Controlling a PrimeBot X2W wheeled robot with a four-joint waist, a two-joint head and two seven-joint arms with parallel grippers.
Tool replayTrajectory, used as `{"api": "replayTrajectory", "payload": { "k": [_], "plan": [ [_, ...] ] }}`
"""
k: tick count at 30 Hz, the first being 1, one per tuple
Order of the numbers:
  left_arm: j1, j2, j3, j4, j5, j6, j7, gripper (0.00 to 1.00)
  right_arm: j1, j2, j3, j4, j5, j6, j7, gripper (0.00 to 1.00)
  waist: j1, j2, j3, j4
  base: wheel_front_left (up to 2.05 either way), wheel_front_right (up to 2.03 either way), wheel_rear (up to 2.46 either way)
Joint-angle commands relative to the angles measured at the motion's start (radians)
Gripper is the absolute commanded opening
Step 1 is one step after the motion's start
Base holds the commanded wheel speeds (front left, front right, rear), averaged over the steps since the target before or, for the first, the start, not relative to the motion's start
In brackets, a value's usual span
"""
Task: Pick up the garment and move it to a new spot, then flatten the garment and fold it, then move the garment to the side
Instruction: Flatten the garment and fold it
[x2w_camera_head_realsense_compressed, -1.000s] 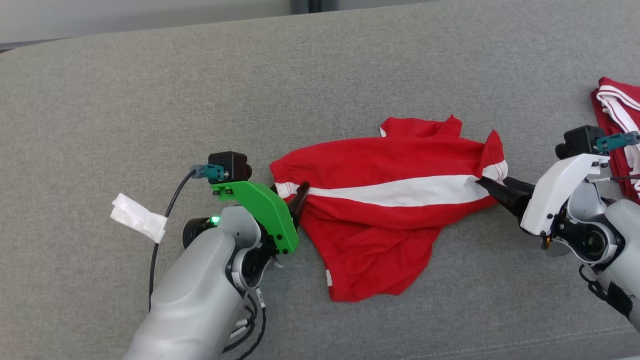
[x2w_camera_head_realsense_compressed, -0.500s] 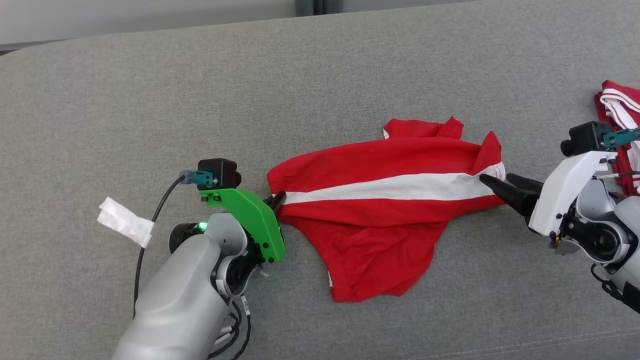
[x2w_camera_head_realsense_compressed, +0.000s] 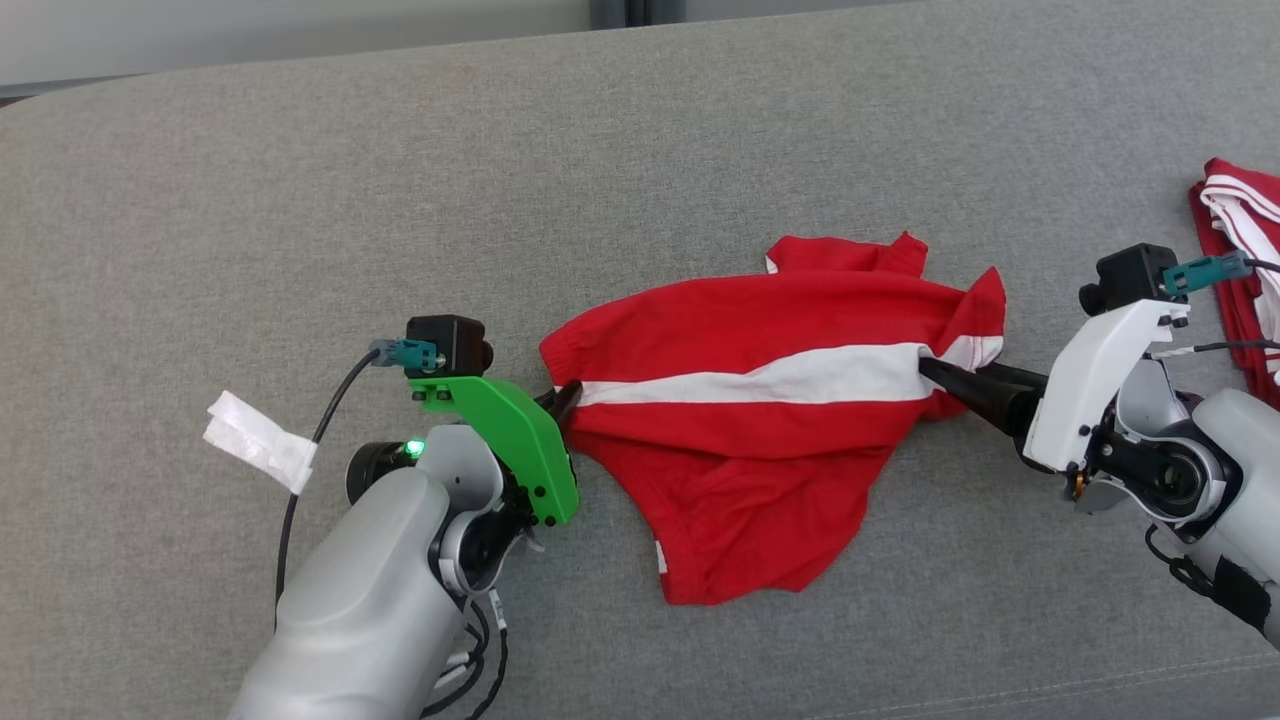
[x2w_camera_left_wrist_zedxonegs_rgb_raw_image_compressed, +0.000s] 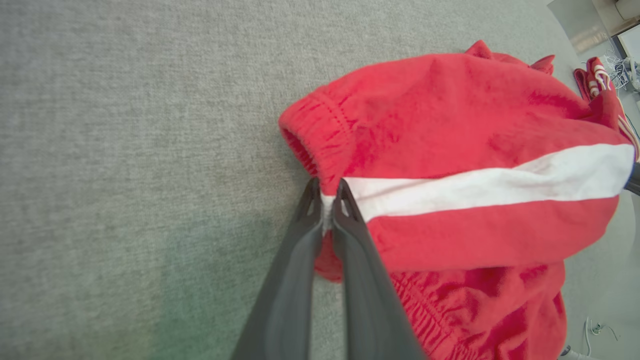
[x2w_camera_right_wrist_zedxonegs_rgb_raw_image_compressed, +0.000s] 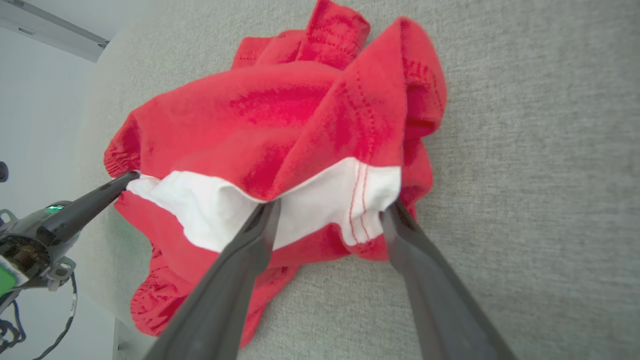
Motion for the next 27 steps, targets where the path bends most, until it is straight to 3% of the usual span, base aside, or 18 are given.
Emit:
{"api": "replayTrajectory", "payload": {
  "k": [1, 7, 13, 14, 15, 18, 27],
  "plan": [
    [0.005, 0.007, 0.000, 0.001, 0.005, 0.001, -0.004, 0.00, -0.004, -0.014, 0.009, -0.012, -0.011, 0.000, -0.002, 1.00, 0.0000, 0.0000, -0.003, -0.002, 0.00, 0.00, 0.00],
    [0.016, 0.009, 0.000, 0.004, -0.002, -0.001, -0.009, 0.00, -0.008, -0.025, 0.029, -0.050, -0.012, 0.000, -0.022, 1.00, 0.0000, 0.0000, -0.012, -0.012, 0.00, 0.00, 0.00],
    [0.015, 0.007, -0.007, -0.001, -0.003, -0.006, -0.007, 0.00, -0.028, -0.005, 0.046, 0.007, -0.016, 0.000, -0.037, 1.00, 0.0000, 0.0000, -0.012, -0.004, 0.00, 0.00, 0.00],
    [0.015, 0.006, -0.009, -0.002, -0.003, -0.005, -0.008, 0.00, -0.034, -0.004, 0.051, 0.014, -0.023, 0.000, -0.042, 0.36, 0.0000, 0.0000, -0.011, -0.002, 0.00, 0.00, 0.00],
    [0.015, 0.005, -0.010, -0.004, -0.003, -0.007, -0.010, 0.00, -0.038, -0.003, 0.054, 0.017, -0.027, 0.000, -0.053, 0.00, 0.0000, 0.0000, -0.012, 0.001, 0.00, 0.00, 0.00],
    [0.015, 0.007, -0.005, -0.016, -0.006, -0.016, -0.024, 0.00, -0.050, -0.007, 0.051, 0.005, -0.026, 0.000, -0.087, 0.00, 0.0000, 0.0000, -0.012, 0.006, 0.00, 0.00, 0.00],
    [0.020, -0.003, 0.067, -0.104, -0.068, -0.065, -0.126, 0.00, -0.050, -0.101, -0.013, -0.149, -0.003, 0.000, -0.238, 0.00, 0.0000, 0.0000, -0.056, -0.001, 0.00, 0.00, 0.00]
  ]
}}
